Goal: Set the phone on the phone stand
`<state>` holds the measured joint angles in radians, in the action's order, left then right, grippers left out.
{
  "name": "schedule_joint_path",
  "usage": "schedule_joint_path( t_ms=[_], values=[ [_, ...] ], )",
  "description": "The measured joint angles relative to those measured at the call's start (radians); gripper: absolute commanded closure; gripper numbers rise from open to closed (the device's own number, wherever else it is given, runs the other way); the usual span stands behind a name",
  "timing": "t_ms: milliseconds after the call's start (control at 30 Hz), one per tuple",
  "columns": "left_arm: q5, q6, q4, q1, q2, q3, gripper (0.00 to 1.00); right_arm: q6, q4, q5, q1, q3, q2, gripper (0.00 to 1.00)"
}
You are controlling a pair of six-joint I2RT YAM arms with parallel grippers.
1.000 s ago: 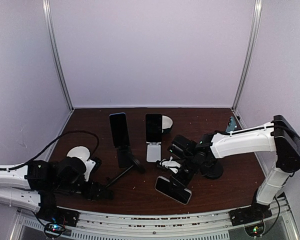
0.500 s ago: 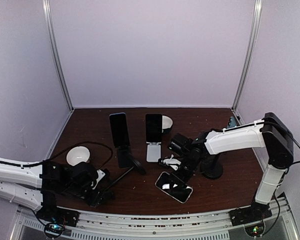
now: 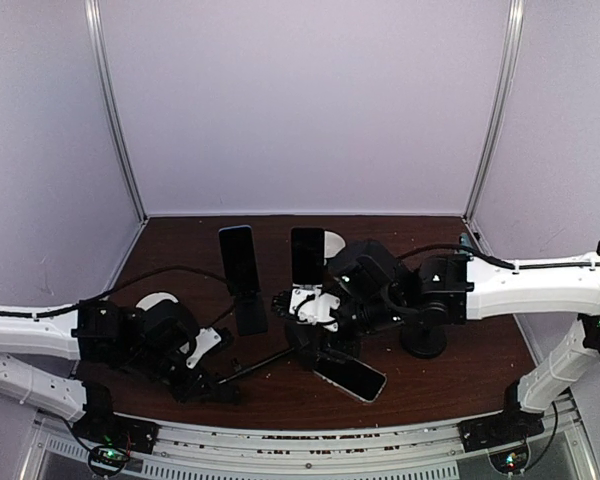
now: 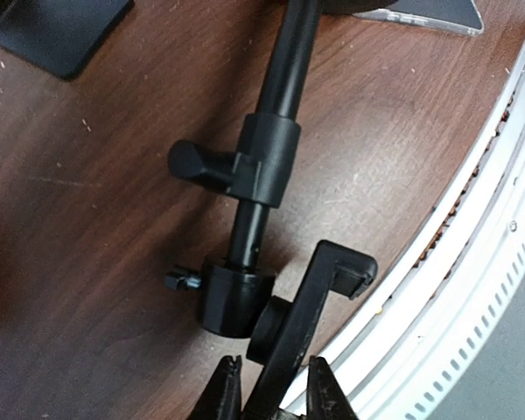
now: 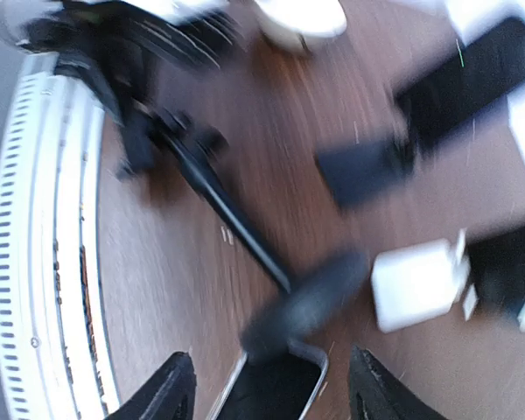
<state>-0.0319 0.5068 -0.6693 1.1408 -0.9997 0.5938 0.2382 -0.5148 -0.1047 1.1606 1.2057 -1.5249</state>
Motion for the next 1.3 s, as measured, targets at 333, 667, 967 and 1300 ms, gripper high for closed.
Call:
schedule_joint_path(
  t_ms=[333, 667, 967, 1300],
  values=[
    [-0.035, -0.108, -0.187, -0.001, -0.146, 0.307, 1.00, 0.543, 0.233, 0.050, 0.108, 0.033, -0.230, 0.37],
    [-0.098, -0.196, -0.235, -0.007, -0.153, 0.398, 1.00, 0.586, 0.420, 0.093, 0.082, -0.044, -0.320, 0.97],
    [0.088, -0.219, -0.241, 0.005, -0.115, 0.567, 0.15, 0.295, 0.676, 0.123, 0.067, -0.104, -0.327, 1.00],
    [0.367, -0.248, 0.308, 0.006, 0.268, 0.327, 0.21, -0.302, 1.125, 0.192, 0.039, -0.155, -0.327, 1.00]
  ],
)
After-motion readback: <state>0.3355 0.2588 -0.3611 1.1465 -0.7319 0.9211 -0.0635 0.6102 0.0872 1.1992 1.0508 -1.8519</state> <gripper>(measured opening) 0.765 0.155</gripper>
